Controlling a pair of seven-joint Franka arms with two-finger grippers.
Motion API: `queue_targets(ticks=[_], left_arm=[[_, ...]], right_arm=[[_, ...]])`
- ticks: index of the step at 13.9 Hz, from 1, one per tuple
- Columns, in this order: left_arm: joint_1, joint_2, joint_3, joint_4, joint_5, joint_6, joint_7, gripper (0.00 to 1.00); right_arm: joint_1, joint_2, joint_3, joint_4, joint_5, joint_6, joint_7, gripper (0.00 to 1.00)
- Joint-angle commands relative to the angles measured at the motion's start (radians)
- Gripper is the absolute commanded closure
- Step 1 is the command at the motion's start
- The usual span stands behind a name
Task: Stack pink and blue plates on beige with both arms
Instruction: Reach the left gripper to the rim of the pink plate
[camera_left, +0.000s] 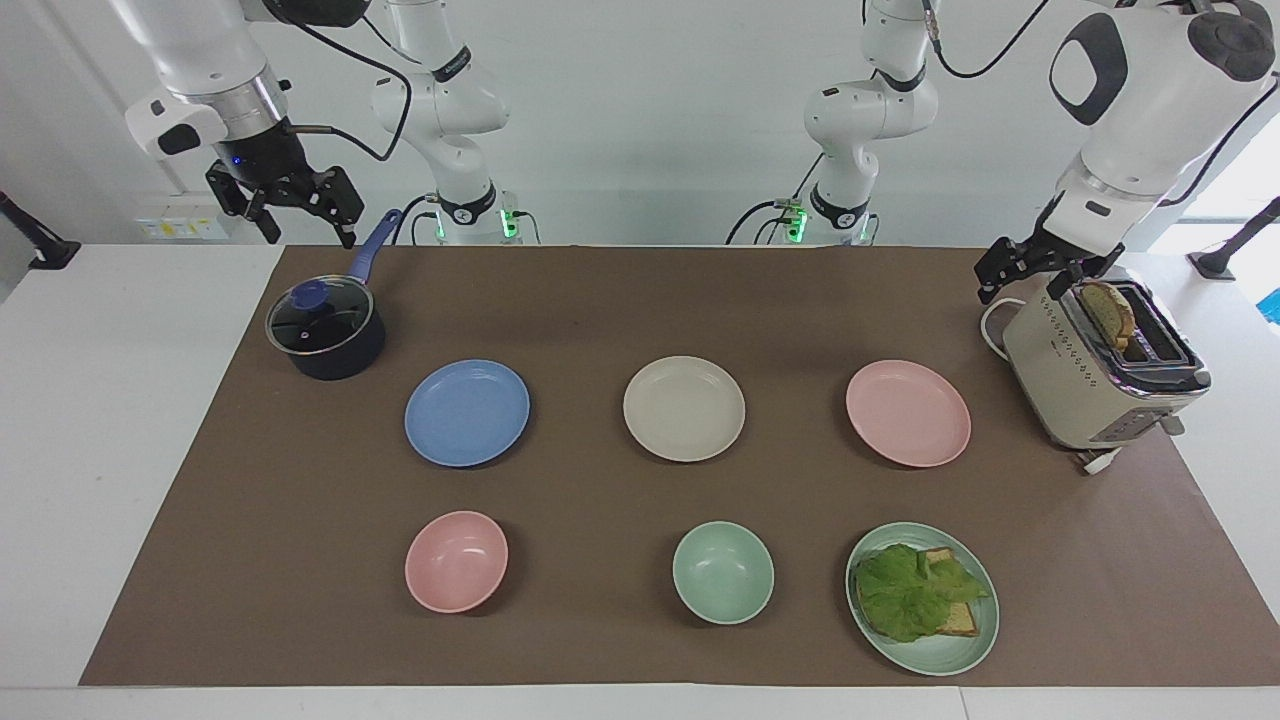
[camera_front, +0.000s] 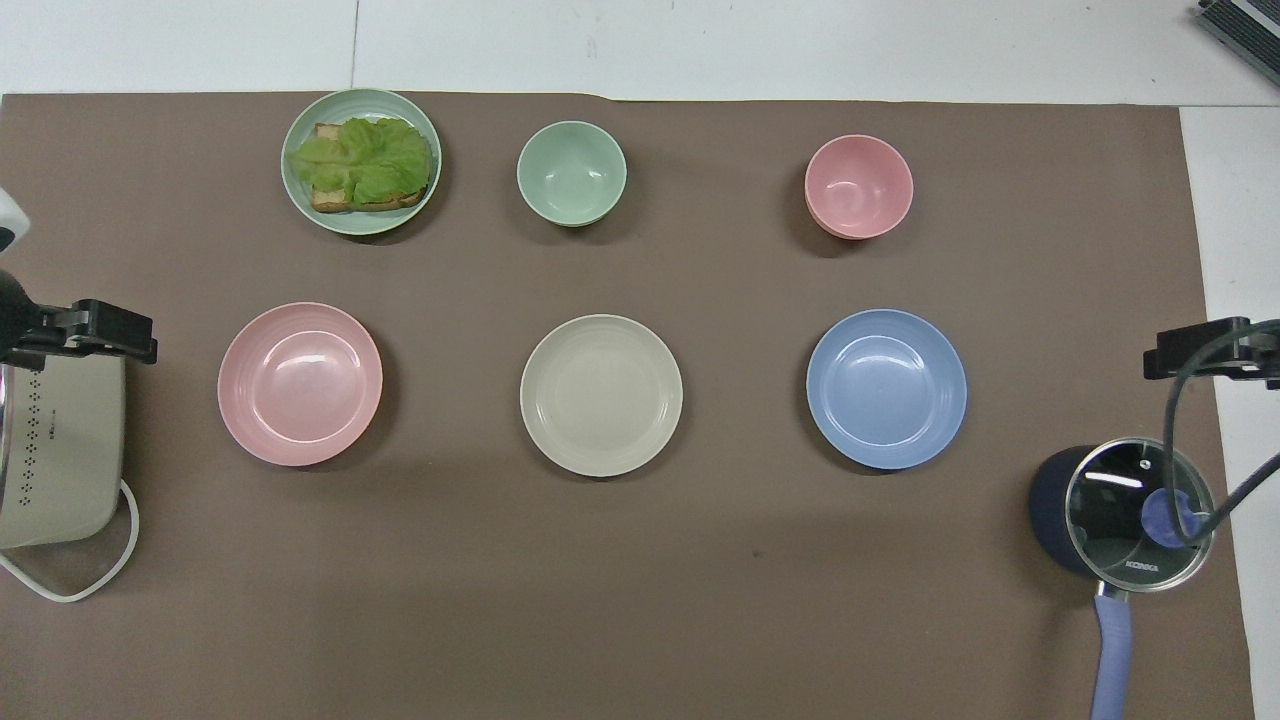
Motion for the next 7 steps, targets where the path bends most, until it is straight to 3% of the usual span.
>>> queue_targets(ticks=[1,7], left_arm=[[0.037,-0.015,-0.005,-0.095,-0.042,0.097,0.036,0.00],[0.050,0.061,-0.003,-0.240,-0.041,0.309,0.070,0.00]], right_arm=[[-0.007,-0.011,0.003,-0.012,0.001,-0.009,0.007,0.00],[-0.007,-0.014,0.002,-0.013,0.001,-0.009,0.007,0.00]])
